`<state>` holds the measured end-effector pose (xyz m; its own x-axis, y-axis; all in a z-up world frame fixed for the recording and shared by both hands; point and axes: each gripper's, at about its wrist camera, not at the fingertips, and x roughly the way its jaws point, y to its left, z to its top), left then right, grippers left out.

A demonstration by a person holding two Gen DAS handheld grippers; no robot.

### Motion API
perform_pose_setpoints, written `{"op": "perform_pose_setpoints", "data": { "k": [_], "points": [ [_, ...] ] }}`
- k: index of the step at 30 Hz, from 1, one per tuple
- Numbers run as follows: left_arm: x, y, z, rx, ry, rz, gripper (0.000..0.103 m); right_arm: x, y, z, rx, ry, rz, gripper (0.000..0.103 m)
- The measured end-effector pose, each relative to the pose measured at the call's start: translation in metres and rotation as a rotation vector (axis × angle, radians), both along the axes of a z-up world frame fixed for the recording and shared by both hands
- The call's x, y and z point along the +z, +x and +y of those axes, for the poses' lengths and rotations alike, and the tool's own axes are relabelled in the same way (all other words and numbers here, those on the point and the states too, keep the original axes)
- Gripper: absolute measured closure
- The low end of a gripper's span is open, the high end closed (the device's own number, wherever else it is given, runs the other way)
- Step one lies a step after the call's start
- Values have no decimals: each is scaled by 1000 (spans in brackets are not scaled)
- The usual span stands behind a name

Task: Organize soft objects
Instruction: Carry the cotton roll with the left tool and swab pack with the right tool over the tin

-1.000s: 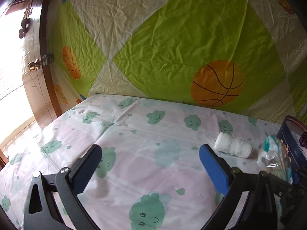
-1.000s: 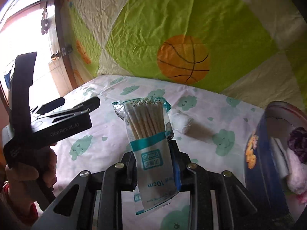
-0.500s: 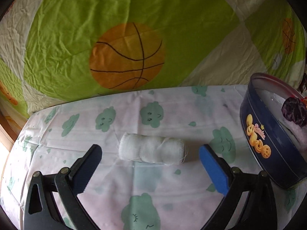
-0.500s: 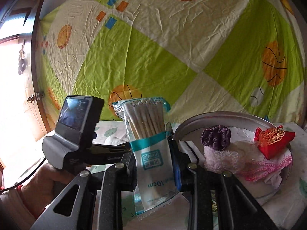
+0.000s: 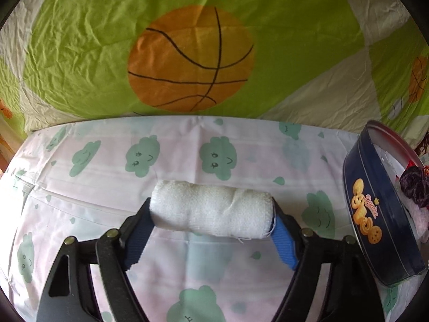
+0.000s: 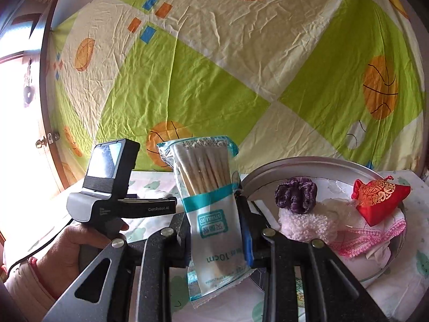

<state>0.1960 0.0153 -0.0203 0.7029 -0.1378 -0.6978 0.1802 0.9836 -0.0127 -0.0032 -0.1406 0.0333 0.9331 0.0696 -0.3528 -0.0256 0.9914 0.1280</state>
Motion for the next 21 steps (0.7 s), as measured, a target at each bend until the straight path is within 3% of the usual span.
{"op": "perform_pose_setpoints", "data": {
  "k": [9, 21],
  "points": [
    [38, -48, -17, 50, -48, -205, 23, 7, -5, -14, -61, -26, -57, 73],
    [54, -99, -64, 12, -62, -273, 23, 19, -5, -64, -155, 1, -99, 72]
  ]
}}
